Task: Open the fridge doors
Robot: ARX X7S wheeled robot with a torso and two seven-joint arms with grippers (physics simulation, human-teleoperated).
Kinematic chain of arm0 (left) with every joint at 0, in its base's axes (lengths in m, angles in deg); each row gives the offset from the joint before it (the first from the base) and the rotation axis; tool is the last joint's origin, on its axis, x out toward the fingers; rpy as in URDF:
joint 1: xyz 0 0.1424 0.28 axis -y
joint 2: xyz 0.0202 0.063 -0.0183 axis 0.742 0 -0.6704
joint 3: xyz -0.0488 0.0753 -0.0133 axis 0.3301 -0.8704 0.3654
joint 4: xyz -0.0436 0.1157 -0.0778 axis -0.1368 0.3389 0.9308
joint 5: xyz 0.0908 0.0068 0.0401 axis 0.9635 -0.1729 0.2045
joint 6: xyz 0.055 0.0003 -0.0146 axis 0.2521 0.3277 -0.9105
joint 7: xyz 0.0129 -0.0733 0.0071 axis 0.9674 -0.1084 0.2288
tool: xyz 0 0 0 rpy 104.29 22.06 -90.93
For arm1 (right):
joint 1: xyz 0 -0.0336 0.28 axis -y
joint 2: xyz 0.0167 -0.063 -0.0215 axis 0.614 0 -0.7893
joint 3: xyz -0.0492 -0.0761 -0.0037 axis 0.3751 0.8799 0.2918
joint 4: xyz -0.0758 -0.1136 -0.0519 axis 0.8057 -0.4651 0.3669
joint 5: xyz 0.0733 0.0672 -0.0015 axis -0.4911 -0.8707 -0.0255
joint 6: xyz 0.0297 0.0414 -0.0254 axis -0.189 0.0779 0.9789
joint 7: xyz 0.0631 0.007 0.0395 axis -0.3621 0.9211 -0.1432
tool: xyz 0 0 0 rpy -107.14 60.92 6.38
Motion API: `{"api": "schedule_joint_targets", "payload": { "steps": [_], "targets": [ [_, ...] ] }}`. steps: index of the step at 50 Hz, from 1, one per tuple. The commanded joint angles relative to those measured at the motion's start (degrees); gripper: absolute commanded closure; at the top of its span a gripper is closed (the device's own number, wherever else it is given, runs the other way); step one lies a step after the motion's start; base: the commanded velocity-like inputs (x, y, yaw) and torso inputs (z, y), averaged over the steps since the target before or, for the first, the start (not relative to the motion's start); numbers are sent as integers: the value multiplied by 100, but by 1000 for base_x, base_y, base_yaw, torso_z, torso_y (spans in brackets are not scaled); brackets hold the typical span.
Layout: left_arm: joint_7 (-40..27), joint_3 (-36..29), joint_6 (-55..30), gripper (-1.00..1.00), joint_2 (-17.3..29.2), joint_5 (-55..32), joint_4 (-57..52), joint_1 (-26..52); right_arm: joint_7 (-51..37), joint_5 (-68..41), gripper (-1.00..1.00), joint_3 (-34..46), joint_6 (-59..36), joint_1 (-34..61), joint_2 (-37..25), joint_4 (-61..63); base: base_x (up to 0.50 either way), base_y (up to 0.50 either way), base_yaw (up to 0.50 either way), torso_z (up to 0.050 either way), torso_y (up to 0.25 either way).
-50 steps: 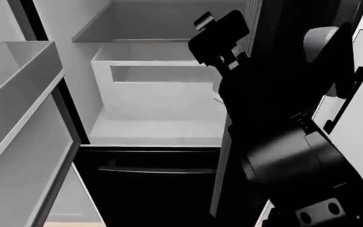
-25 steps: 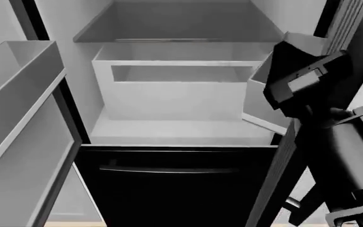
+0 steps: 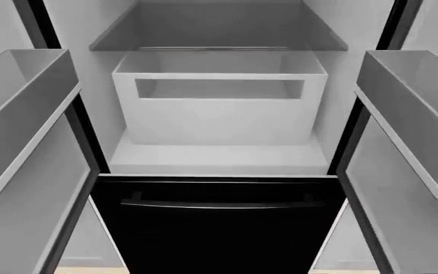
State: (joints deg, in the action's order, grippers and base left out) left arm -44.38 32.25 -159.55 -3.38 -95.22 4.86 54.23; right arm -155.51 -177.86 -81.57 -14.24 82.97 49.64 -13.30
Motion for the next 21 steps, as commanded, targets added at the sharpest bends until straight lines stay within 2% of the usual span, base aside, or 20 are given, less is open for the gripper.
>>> {"api": "schedule_joint_targets", "payload": {
  "steps": [1,3,6,13,21],
  "targets": [
    [-94,-87,-4,-100,-11,-62,-32,49,-497,944,-100,-3929,-1436,-299,-545,0,0,0,0,0,0],
    [-140,-107,-27,-100,8,-112,-42,97,-497,744,-100,-4227,-1304,-497,-454,-4,0,0,0,0,0],
    [-181,-180,-10,-100,4,-139,-48,128,-497,758,-100,-4185,-1127,-635,-461,-6,0,0,0,0,0],
    [-136,-192,41,-100,0,-99,-10,87,-497,798,-100,-3939,-1826,75,-737,0,0,0,0,0,0],
    [-51,-34,4,-100,6,-67,-4,-3,-497,770,-100,-3888,-2116,343,-831,0,0,0,0,0,0]
  ]
}}
